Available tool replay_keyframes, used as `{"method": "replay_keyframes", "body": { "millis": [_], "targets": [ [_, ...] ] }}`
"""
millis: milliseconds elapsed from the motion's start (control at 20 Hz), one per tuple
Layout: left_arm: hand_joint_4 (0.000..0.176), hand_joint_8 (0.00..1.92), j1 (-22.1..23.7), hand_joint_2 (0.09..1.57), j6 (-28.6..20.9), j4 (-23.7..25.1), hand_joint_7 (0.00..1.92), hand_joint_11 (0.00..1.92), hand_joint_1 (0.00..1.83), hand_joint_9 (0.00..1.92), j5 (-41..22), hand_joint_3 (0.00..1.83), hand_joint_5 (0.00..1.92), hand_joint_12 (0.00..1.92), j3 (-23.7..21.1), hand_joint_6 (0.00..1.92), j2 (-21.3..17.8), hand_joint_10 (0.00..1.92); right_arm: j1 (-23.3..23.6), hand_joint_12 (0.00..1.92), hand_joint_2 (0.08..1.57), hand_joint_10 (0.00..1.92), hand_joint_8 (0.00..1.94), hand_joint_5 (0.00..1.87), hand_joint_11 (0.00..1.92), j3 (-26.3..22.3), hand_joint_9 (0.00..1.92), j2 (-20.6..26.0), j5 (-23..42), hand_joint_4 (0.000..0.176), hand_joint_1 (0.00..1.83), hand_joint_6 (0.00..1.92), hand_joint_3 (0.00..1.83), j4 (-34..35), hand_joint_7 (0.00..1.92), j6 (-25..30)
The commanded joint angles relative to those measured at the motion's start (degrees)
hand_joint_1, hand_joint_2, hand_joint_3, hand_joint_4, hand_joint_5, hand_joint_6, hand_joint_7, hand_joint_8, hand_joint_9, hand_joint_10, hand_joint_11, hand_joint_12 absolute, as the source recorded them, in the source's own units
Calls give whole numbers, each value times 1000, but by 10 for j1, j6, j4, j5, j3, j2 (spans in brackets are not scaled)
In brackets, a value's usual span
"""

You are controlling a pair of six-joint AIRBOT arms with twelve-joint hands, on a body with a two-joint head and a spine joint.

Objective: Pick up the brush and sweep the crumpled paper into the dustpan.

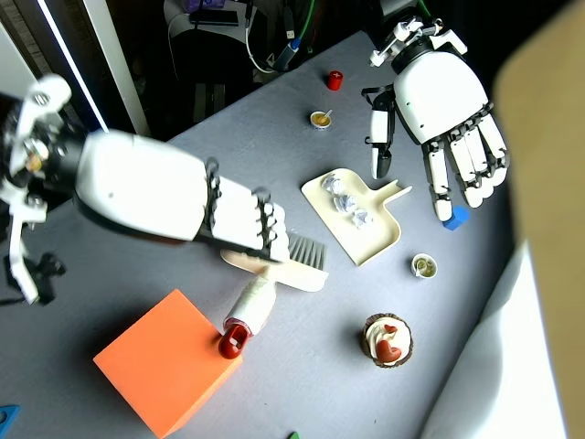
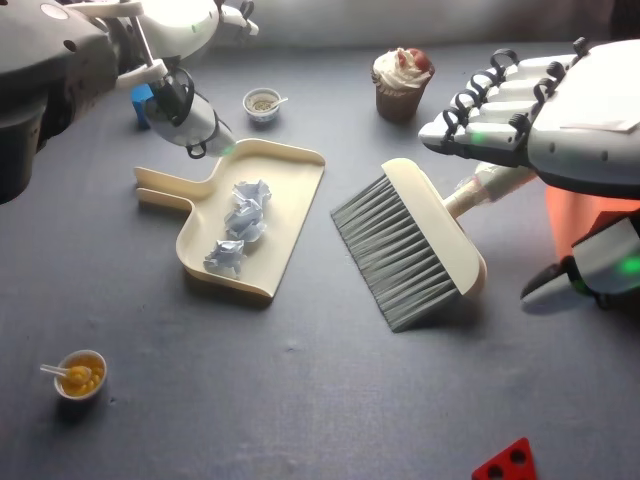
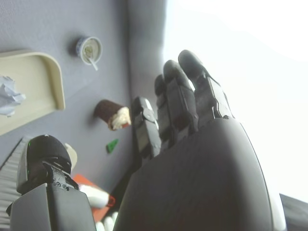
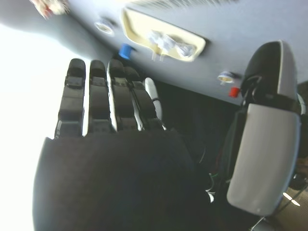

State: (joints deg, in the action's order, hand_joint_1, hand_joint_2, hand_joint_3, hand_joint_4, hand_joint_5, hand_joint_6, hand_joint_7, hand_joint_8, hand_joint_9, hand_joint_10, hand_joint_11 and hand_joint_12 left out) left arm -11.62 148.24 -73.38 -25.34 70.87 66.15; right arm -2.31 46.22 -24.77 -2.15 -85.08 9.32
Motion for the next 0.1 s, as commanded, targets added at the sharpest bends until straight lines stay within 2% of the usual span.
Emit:
{"method": "replay_keyframes", "body": {
  "millis": [0, 50],
  "targets": [
    [174, 6, 5, 973, 2, 23, 280, 0, 650, 286, -30, 0, 345, 766, 2, 12, -6, 2, 13, 58, 801, 2, 6, 50, 52, -3, 60, 9, -4, 0, 584, 2, 0, 0, 72, -3],
    [174, 3, 5, 967, 2, 24, 277, 0, 659, 274, -28, 0, 353, 740, 1, 9, -6, 2, 13, 55, 817, 0, 2, 41, 46, -9, 54, 9, -4, 0, 579, 0, 5, -1, 64, -10]
  ]
}}
